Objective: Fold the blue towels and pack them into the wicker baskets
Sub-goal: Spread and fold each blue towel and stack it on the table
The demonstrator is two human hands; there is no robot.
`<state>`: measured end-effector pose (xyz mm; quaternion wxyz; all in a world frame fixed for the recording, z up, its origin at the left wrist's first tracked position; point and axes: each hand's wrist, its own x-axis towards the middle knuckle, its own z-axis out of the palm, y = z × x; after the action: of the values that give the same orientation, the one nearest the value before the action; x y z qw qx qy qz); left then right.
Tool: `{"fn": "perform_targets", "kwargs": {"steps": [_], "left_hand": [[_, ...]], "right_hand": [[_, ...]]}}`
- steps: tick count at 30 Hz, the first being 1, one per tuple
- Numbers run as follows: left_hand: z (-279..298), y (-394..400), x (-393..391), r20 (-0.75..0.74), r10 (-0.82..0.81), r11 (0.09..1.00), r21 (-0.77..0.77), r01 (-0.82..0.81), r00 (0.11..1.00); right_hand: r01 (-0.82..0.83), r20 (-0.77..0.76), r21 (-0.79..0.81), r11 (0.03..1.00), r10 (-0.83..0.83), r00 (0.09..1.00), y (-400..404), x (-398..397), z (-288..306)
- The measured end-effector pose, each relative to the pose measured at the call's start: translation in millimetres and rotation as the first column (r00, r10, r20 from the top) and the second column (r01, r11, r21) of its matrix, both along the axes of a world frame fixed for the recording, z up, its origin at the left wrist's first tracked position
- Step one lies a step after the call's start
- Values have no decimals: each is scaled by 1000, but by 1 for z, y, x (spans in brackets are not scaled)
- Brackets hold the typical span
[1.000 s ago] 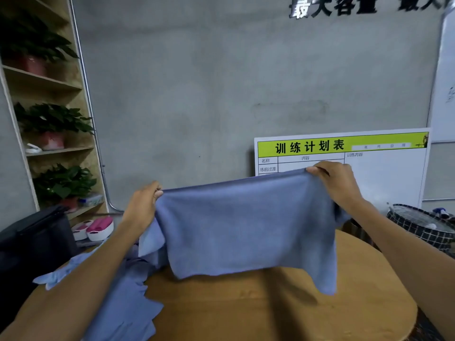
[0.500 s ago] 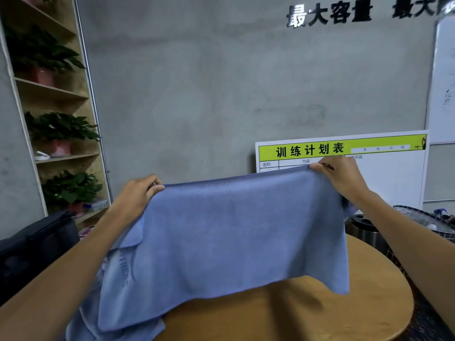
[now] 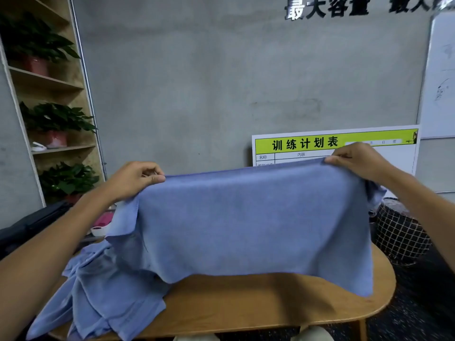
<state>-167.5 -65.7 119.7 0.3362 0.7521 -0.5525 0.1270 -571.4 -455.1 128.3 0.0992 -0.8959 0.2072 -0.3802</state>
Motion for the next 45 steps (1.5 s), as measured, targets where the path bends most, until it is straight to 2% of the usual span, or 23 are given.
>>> {"fn": "perform_targets", "kwargs": {"steps": [2, 6, 13, 15, 17, 19, 21, 22, 23, 25, 26, 27, 30, 32, 34, 37, 40, 43, 45], "left_hand": [[0, -15, 11, -63, -20, 997, 71, 25, 998], [-42, -67, 38, -179, -25, 983, 174, 56, 984], [-230, -155, 90, -222, -25, 884, 450, 126, 975], [-277, -168, 95, -192, -47, 864, 484, 137, 980], [-303, -176, 96, -144, -49, 888, 448, 109, 988], [-309, -180, 95, -34, -19, 919, 393, 31, 999], [-304, -179, 85, 149, 29, 956, 284, -71, 988], [-298, -179, 74, 169, 86, 971, 208, -121, 982], [-293, -180, 56, 135, 135, 977, 148, -155, 982], [-297, -183, 18, -5, 136, 981, 141, -134, 991], [-308, -182, 3, -77, 114, 976, 194, -97, 990], [-319, -179, -10, -89, 103, 963, 257, -77, 991], [-349, -169, -16, -14, 146, 929, 347, -133, 989], [-346, -167, -12, -25, 236, 904, 373, -210, 972], [-343, -163, -7, -15, 302, 860, 436, -265, 953], [-338, -158, 7, 10, 343, 808, 506, -300, 939], [-337, -152, 26, 60, 391, 756, 549, -357, 918], [-338, -146, 41, -17, 443, 733, 582, -352, 896], [-342, -143, 43, -33, 457, 725, 593, -351, 889]], "right_hand": [[1, -32, 12, 1000, -1, 999, -12, 5, 4], [58, -248, 49, 997, -44, 968, -46, 31, -26], [37, -472, 181, 983, 54, 880, -140, 84, -201], [76, -483, 213, 974, 37, 875, -155, 90, -254], [144, -510, 188, 972, -29, 860, -160, 92, -299], [261, -515, 81, 962, -184, 837, -157, 94, -321], [335, -372, -62, 940, -333, 866, -150, 92, -330], [341, -270, -153, 928, -371, 888, -146, 92, -332], [341, -181, -246, 907, -389, 904, -143, 94, -334], [316, -135, -308, 897, -370, 919, -127, 103, -334], [288, -164, -270, 919, -339, 927, -116, 111, -338], [271, -210, -215, 938, -315, 926, -103, 119, -342], [304, -265, -105, 947, -321, 909, -74, 132, -360], [317, -260, -47, 947, -318, 912, -72, 134, -365], [251, -279, -19, 968, -246, 928, -77, 136, -365], [176, -384, 122, 977, -117, 916, -90, 138, -358], [137, -445, 197, 971, -36, 895, -104, 139, -354], [51, -445, 248, 968, 67, 893, -115, 137, -347], [43, -404, 235, 971, 57, 913, -120, 130, -345]]}}
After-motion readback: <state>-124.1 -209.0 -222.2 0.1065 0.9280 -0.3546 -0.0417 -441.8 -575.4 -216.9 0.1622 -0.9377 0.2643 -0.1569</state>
